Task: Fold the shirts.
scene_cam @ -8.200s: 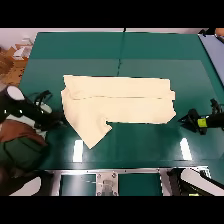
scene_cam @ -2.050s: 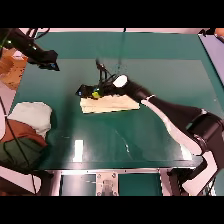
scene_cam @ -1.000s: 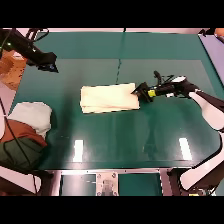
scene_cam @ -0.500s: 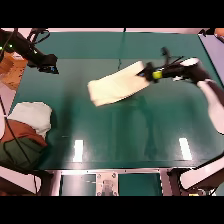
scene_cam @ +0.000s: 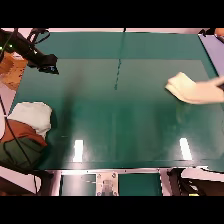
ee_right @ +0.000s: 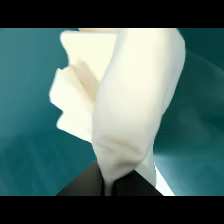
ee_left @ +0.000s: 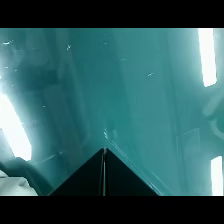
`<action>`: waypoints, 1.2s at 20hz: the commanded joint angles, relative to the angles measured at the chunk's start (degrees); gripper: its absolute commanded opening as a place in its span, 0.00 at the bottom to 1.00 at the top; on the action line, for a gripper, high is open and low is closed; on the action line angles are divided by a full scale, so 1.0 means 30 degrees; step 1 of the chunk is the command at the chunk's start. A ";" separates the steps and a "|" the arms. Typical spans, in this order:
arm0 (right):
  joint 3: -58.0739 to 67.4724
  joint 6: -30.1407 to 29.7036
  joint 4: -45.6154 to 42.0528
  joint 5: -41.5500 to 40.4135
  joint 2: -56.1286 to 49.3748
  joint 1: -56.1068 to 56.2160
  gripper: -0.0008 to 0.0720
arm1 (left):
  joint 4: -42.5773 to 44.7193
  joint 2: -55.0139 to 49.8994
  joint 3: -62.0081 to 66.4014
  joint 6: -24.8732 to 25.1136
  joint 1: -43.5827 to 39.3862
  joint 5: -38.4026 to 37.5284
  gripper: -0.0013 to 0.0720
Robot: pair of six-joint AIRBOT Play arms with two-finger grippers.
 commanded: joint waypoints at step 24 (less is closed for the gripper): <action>-1.0236 0.0401 -0.2900 -0.0284 0.2426 -1.2728 0.50 | -0.0146 0.0022 0.0000 0.0022 -0.0051 -0.0539 0.05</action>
